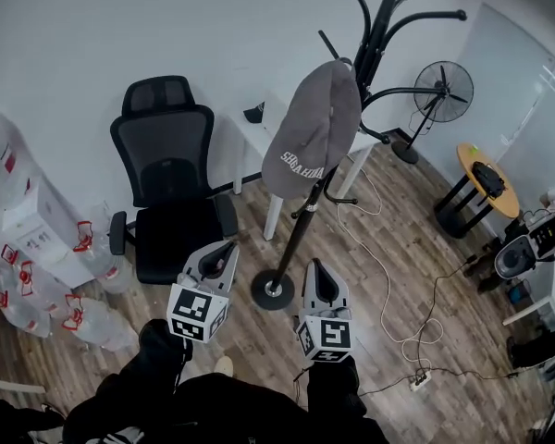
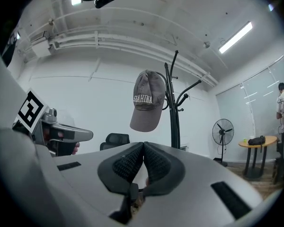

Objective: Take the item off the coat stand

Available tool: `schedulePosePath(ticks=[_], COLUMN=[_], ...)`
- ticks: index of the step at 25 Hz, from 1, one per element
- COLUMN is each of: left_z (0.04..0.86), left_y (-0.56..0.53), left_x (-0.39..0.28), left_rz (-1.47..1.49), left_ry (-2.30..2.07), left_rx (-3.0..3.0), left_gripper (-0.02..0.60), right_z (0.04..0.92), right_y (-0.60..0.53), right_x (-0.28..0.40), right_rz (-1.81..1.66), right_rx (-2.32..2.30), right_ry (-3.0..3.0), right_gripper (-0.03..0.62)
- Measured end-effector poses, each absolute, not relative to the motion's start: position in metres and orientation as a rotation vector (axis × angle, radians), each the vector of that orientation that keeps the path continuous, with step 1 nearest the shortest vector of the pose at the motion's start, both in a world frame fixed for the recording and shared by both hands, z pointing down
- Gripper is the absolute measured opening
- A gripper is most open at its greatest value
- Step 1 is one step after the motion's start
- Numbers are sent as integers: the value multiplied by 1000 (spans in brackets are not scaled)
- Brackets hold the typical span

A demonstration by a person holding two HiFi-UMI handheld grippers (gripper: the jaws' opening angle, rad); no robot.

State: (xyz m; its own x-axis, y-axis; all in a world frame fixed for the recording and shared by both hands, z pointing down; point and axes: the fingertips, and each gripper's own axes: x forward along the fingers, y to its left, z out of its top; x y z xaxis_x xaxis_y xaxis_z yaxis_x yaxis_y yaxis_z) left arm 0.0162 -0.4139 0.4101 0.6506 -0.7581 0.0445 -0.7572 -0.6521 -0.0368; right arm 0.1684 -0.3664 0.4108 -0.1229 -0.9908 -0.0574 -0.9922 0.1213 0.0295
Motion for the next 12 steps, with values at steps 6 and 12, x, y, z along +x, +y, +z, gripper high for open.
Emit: schedulePosePath(ticks=[6,12], left_z=[412,414], left_y=[-433,-441], left_x=[20,12], left_rz=[-83,-80], left_ry=[1273,1288], left_rx=[-2860,-2868], left_gripper=[35,35], right_z=[381,318], right_y=[-394,-415], right_x=[175,173], right_rz=[152,284], right_rx=[-2092,-2029], right_ry=[2294,2268], right_gripper=[17,106])
